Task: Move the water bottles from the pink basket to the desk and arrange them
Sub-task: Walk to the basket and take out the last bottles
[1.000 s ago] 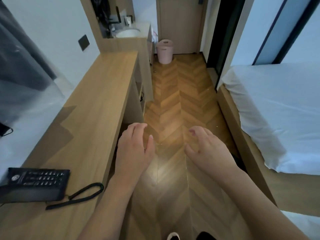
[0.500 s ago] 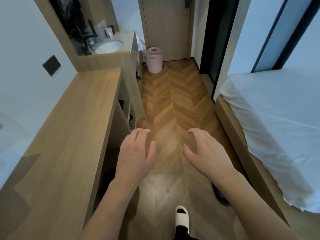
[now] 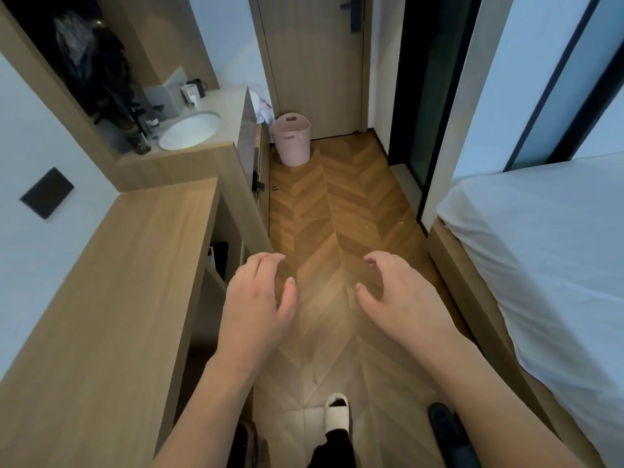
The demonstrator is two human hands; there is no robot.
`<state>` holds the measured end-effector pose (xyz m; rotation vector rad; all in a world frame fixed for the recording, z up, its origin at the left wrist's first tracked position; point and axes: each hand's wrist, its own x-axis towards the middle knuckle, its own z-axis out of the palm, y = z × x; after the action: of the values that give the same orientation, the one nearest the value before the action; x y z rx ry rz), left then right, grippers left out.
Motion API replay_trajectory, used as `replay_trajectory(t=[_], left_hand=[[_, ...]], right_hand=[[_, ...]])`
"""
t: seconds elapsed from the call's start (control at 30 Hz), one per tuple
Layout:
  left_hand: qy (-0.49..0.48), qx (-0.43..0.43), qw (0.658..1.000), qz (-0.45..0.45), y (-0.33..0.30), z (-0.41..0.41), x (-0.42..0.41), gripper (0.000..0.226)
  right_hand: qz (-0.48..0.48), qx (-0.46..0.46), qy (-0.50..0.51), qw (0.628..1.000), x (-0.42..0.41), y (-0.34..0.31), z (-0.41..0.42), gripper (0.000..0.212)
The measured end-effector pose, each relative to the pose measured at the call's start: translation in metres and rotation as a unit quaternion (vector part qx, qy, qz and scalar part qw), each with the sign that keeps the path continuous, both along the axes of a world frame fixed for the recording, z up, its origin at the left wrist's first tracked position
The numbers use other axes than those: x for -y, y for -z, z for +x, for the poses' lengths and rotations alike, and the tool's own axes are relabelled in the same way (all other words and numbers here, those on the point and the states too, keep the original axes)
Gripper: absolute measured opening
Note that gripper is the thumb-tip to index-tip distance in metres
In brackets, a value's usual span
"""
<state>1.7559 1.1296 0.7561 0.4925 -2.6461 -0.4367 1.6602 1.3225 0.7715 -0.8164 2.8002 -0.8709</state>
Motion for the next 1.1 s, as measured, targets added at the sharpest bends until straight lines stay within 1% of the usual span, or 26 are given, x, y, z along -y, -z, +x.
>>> replay_trajectory(t=[0.13,0.23,0.37,0.53,0.73,0.9,1.0,1.1], left_hand=[[0.003,0.013,1.0,0.003,0.012,-0.076,0.038,0.037],[-0.006,0.008,1.0,0.013,0.02,-0.14,0.082,0.037],[-0.019,0.009,0.999,0.033,0.017,-0.222,0.143,0.038],[-0.003,0.006,0.999,0.05,0.01,-0.31,0.201,0.04],[0.001,0.007,0.998,0.065,0.007,-0.385,0.252,0.039],[-0.006,0.011,0.998,0.066,0.017,-0.459,0.291,0.04],[-0.003,0.016,0.998,0.058,0.023,-0.516,0.311,0.04],[0.002,0.02,0.999,0.042,0.023,-0.585,0.337,0.04]], right_hand=[[0.01,-0.003,0.01,1.0,0.04,0.011,-0.074,0.049],[0.022,-0.009,0.009,1.0,0.081,0.014,-0.136,0.05],[0.045,-0.004,0.004,0.999,0.134,0.008,-0.217,0.051],[0.048,-0.011,-0.006,0.999,0.193,0.001,-0.301,0.051],[0.061,-0.002,-0.009,0.998,0.241,0.001,-0.379,0.052],[0.059,0.001,-0.011,0.998,0.28,0.012,-0.458,0.05],[0.055,0.011,-0.016,0.998,0.305,0.019,-0.518,0.05],[0.044,-0.007,-0.022,0.999,0.333,0.022,-0.587,0.049]])
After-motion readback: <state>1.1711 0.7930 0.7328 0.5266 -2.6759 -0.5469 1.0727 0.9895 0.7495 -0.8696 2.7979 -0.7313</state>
